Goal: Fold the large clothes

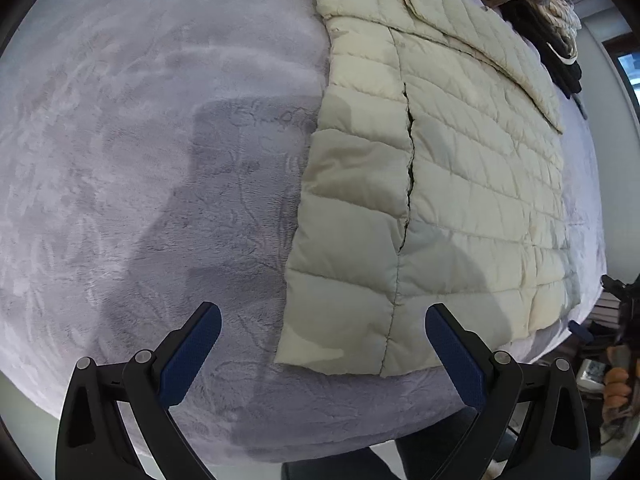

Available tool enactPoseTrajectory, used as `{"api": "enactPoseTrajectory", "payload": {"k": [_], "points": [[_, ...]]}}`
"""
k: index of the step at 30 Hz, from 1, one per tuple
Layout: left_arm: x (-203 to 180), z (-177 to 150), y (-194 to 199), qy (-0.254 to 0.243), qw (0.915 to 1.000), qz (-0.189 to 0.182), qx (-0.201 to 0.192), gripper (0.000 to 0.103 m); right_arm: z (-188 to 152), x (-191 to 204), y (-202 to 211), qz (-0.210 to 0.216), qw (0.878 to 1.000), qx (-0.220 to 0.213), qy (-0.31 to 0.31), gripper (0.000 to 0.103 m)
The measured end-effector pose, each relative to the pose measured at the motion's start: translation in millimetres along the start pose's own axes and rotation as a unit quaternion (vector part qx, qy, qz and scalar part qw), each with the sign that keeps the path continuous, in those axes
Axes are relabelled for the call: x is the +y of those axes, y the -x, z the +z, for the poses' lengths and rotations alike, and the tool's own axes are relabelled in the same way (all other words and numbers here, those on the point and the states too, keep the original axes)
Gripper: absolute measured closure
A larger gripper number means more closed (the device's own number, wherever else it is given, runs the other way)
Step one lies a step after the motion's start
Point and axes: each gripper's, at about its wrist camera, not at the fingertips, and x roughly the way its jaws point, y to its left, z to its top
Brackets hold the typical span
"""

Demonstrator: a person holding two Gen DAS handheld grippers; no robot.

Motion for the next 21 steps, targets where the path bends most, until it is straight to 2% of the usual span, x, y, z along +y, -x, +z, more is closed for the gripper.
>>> {"api": "enactPoseTrajectory", "payload": {"k": [5,12,18,19,20,21], "points": [[-9.8,5.3,-16.4,-0.025,0.9993,-0.022,0.018,0.001,-6.4,-2.6,-19.0,0.033,0.999,0.008,-0.008,0.011],[-38.3,7.3,-40.4,-0.064,0.9960,-0.045,0.044,0.001,-9.2,-10.9,-45.1,0.069,0.997,0.003,-0.040,0.011],[-40.1,14.1,-48.0,-0.046,0.9965,-0.048,0.051,0.001,2.5,-5.3,-62.5,0.110,0.993,0.009,-0.050,0.011],[-41.7,14.9,-47.9,-0.043,0.9967,-0.047,0.050,0.009,4.7,-5.1,-65.0,0.114,0.992,0.014,-0.053,0.013],[-42.4,16.2,-46.1,-0.042,0.9969,-0.045,0.049,0.017,7.4,-4.8,-67.6,0.118,0.991,0.021,-0.056,0.024],[-45.1,17.9,-44.5,-0.044,0.9970,-0.037,0.052,0.035,8.5,-4.0,-69.2,0.119,0.991,0.028,-0.058,0.032]]}}
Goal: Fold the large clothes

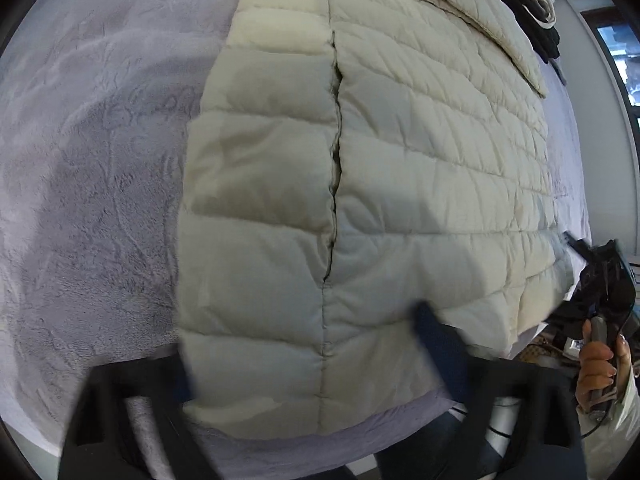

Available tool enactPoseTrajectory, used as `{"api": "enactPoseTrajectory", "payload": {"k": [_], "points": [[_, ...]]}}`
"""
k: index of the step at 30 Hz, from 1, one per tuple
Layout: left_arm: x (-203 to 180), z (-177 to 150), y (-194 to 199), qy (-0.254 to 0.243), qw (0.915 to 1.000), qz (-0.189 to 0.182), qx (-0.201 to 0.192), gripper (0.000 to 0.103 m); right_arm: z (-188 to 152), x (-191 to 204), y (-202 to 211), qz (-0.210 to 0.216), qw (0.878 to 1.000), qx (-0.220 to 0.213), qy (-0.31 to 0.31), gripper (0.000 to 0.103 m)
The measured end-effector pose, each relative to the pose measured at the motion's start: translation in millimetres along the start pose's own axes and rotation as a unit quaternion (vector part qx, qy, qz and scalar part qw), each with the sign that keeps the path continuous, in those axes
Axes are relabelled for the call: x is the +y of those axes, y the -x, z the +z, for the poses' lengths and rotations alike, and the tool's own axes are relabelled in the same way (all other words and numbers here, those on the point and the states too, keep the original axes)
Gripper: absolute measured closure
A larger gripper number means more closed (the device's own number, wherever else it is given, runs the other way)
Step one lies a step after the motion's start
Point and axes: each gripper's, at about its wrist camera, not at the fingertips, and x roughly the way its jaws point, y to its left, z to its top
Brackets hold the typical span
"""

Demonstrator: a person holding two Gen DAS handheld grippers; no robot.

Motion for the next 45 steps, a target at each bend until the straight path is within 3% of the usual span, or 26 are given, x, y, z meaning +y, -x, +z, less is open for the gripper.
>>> {"api": "enactPoseTrajectory", "payload": {"k": [1,2,3,4,6,10,14,20,25,28,32,41,42,44,45], "points": [[2.4,-0.8,1.9,0.000,1.0000,0.004,0.001,0.056,1.0,0.5,-1.0,-0.001,1.000,0.006,-0.001,0.053],[0.9,0.1,4.1,0.001,1.0000,0.000,0.000,0.068,2.9,0.9,-0.9,-0.005,1.000,0.013,-0.002,0.072],[-0.1,1.3,8.4,0.005,0.9999,-0.015,-0.004,0.082,5.1,0.4,-0.4,-0.004,1.000,0.018,-0.001,0.079],[0.6,2.0,12.3,0.009,0.9997,-0.021,-0.008,0.085,5.6,1.1,0.5,-0.001,1.000,0.021,0.001,0.087],[-3.1,4.2,24.0,0.009,0.9991,-0.033,-0.023,0.088,6.9,9.7,4.4,0.008,0.999,0.031,0.020,0.090],[-12.4,9.4,60.0,-0.001,0.9954,-0.072,-0.062,0.088,9.6,43.7,17.0,0.041,0.995,0.045,0.078,0.092],[-20.7,31.2,93.5,-0.012,0.9909,-0.089,-0.101,0.088,19.9,84.2,32.7,0.066,0.988,0.042,0.129,0.093],[-22.5,89.8,154.0,-0.010,0.9767,-0.107,-0.186,0.088,44.7,156.1,46.1,0.082,0.975,0.026,0.205,0.093],[-31.3,146.7,175.6,-0.010,0.9681,-0.104,-0.228,0.088,73.1,212.9,46.5,0.092,0.962,0.020,0.255,0.093],[-36.3,184.2,173.2,-0.021,0.9673,-0.075,-0.241,0.088,96.7,246.5,32.9,0.083,0.953,0.022,0.292,0.093],[-31.6,214.0,159.1,-0.019,0.9682,-0.056,-0.243,0.088,130.4,280.7,-0.2,0.062,0.949,0.016,0.310,0.093],[-9.7,280.2,90.0,0.002,0.9751,0.003,-0.222,0.087,184.6,285.0,-73.4,0.022,0.953,0.011,0.302,0.093],[-6.5,285.1,84.6,0.010,0.9757,0.009,-0.219,0.084,187.9,284.8,-77.3,0.022,0.954,0.011,0.300,0.093],[-5.8,287.6,82.9,0.013,0.9750,0.021,-0.221,0.068,193.1,286.0,-84.1,0.018,0.955,0.012,0.296,0.093],[-5.8,287.1,85.5,0.010,0.9732,0.029,-0.228,0.048,193.9,287.3,-85.7,0.015,0.955,0.012,0.295,0.093]]}}
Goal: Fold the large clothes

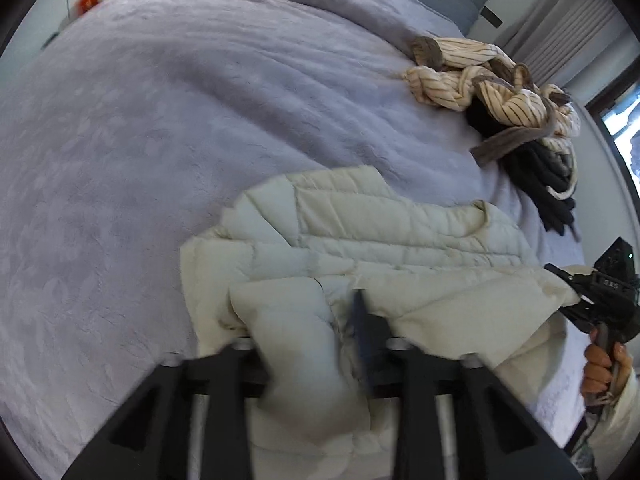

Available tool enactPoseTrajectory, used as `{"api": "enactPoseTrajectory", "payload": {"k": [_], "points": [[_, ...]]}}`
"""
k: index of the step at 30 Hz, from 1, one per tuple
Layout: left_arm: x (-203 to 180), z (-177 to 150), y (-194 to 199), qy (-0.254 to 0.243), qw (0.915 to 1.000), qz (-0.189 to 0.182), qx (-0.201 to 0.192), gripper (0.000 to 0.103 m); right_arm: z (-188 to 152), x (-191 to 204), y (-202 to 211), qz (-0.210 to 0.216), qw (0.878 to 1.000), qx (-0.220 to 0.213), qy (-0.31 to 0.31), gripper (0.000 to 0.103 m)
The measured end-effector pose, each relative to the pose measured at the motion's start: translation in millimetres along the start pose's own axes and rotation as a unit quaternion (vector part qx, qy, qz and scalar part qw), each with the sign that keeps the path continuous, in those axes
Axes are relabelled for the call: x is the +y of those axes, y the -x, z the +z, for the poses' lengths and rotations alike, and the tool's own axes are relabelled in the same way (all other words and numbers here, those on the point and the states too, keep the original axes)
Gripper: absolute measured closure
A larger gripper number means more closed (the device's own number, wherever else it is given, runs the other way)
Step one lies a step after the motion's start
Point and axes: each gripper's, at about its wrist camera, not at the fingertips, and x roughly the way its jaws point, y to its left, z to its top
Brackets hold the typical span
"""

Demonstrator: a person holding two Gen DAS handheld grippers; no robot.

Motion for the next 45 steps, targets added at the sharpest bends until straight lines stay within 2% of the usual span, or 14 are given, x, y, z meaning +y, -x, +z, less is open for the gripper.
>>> {"api": "enactPoseTrajectory", "payload": {"k": [1,3,7,9,11,13,16,18,19,20,22,30,39,45], "points": [[-0.3,0.4,5.0,-0.004,0.9999,0.008,-0.011,0.027,1.5,1.7,-1.6,-0.003,1.000,0.002,0.002,0.092],[-1.9,0.5,19.7,-0.016,0.9984,0.037,-0.039,0.010,4.6,7.2,-1.8,-0.013,1.000,0.002,0.012,0.091],[-4.8,3.3,45.2,-0.039,0.9919,0.087,-0.083,0.010,12.0,14.6,-2.1,-0.027,0.999,0.005,0.026,0.089],[-6.0,5.3,56.7,-0.039,0.9898,0.087,-0.105,0.011,14.9,19.4,1.9,-0.030,0.999,0.001,0.032,0.078],[-7.2,7.5,65.2,-0.035,0.9887,0.079,-0.122,0.017,16.0,24.9,9.9,-0.029,0.999,-0.018,0.041,0.033],[-9.8,10.1,66.9,-0.030,0.9903,0.059,-0.122,0.026,15.4,30.1,18.7,-0.026,0.998,-0.036,0.054,0.025],[-18.8,10.1,56.6,-0.038,0.9921,0.042,-0.111,0.026,10.9,35.1,35.3,-0.055,0.994,-0.055,0.082,0.028],[-29.2,9.2,41.6,-0.061,0.9917,0.053,-0.100,0.026,6.4,32.3,42.3,-0.086,0.990,-0.062,0.089,0.051],[-32.9,8.9,34.9,-0.065,0.9918,0.054,-0.095,0.026,4.4,28.8,43.1,-0.112,0.987,-0.060,0.094,0.075],[-35.7,9.3,26.9,-0.066,0.9923,0.056,-0.090,0.026,3.3,23.9,42.1,-0.147,0.982,-0.057,0.104,0.084],[-38.8,13.6,7.6,-0.058,0.9929,0.062,-0.084,0.026,3.4,13.4,38.2,-0.175,0.977,-0.055,0.107,0.086],[-18.1,33.1,-65.2,0.000,0.9913,0.116,-0.062,0.026,20.0,-22.3,5.4,-0.174,0.979,-0.059,0.093,0.087],[-3.8,40.4,-95.5,0.022,0.9913,0.121,-0.048,0.026,33.3,-34.6,-31.1,-0.186,0.977,-0.049,0.097,0.091],[-4.8,44.9,-88.7,0.025,0.9904,0.128,-0.048,0.026,33.9,-29.3,-26.2,-0.189,0.977,-0.047,0.092,0.091]]}}
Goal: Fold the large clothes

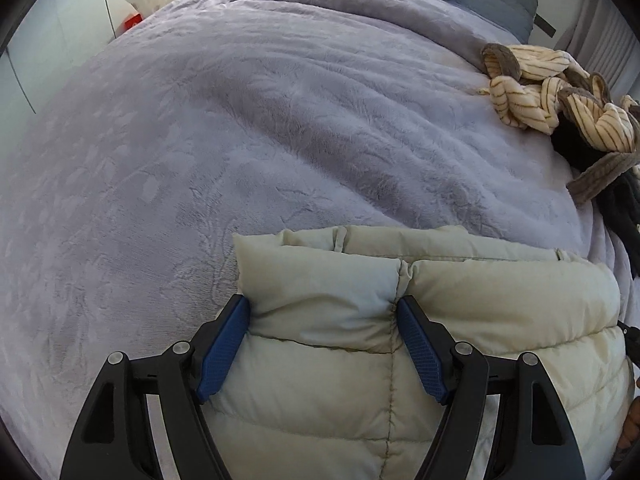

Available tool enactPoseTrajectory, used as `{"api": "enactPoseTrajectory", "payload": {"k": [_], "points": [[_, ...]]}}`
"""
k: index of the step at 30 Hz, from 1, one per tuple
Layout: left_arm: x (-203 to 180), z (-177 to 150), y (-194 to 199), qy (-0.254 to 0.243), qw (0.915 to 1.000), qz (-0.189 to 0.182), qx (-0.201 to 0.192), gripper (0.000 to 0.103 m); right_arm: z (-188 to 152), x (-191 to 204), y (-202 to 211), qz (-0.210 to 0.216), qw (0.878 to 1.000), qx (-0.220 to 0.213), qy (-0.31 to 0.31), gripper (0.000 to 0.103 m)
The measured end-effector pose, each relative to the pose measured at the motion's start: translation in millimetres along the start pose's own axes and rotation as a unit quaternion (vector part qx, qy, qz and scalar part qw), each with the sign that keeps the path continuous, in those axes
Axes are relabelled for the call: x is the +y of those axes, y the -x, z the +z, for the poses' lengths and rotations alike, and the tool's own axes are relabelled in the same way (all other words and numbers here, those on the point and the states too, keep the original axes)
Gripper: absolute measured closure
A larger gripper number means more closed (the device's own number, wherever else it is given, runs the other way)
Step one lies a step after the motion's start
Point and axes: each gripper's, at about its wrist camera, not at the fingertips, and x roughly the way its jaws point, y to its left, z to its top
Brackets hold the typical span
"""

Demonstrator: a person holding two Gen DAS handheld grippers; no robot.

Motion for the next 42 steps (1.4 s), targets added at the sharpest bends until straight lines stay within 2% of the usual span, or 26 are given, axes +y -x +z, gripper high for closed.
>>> {"api": "enactPoseTrajectory", "payload": {"k": [1,6,9,11,13,17,19,21,23,26,27,28,31,34,37,42], "points": [[1.0,0.8,4.0,0.001,1.0000,0.000,-0.001,0.026,-0.2,0.9,3.4,0.001,1.000,-0.002,-0.001,0.087],[6.1,-0.3,36.3,0.002,0.9999,0.002,-0.010,0.026,-5.4,7.4,29.2,0.002,1.000,-0.017,-0.004,0.087],[13.1,-11.5,61.1,0.001,0.9998,-0.017,-0.014,0.026,-17.0,7.5,51.7,0.017,0.999,-0.027,-0.015,0.085],[18.2,-22.2,71.3,0.003,0.9996,-0.027,-0.002,0.026,-28.2,5.0,68.6,0.029,0.999,-0.036,-0.027,0.070],[22.0,-33.8,80.6,0.001,0.9996,-0.028,0.004,0.026,-39.0,3.1,83.7,0.037,0.998,-0.046,-0.036,0.062],[30.3,-66.1,103.2,0.010,0.9992,-0.037,0.013,0.025,-67.5,4.3,110.9,0.053,0.996,-0.056,-0.041,0.062],[35.9,-80.3,109.9,0.023,0.9984,-0.048,0.020,0.020,-81.8,3.8,119.3,0.060,0.996,-0.056,-0.046,0.062],[42.7,-97.2,115.4,0.048,0.9964,-0.063,0.030,0.019,-98.8,2.3,127.1,0.068,0.995,-0.054,-0.056,0.058],[47.1,-109.4,116.7,0.068,0.9944,-0.069,0.042,0.019,-115.4,-0.5,133.7,0.083,0.993,-0.052,-0.065,0.048],[55.7,-124.9,116.1,0.105,0.9902,-0.076,0.050,0.018,-135.6,-5.0,140.2,0.105,0.991,-0.050,-0.073,0.042],[58.3,-130.0,115.3,0.116,0.9887,-0.080,0.052,0.003,-141.1,-6.7,140.9,0.109,0.990,-0.049,-0.078,0.041],[59.6,-134.5,115.4,0.122,0.9877,-0.084,0.049,0.000,-148.5,-9.0,142.4,0.113,0.989,-0.046,-0.083,0.039],[60.1,-146.0,118.1,0.128,0.9861,-0.101,0.033,0.000,-162.4,-14.7,141.0,0.136,0.985,-0.037,-0.097,0.023],[62.3,-155.9,110.1,0.149,0.9786,-0.133,0.050,0.000,-179.4,-21.8,131.8,0.150,0.982,-0.019,-0.116,0.022],[68.6,-166.3,93.3,0.192,0.9644,-0.163,0.080,0.000,-193.5,-33.7,113.6,0.159,0.975,0.003,-0.155,0.022],[75.2,-186.0,65.9,0.251,0.9408,-0.204,0.101,0.000,-203.0,-49.2,87.4,0.188,0.958,0.002,-0.216,0.022]]}}
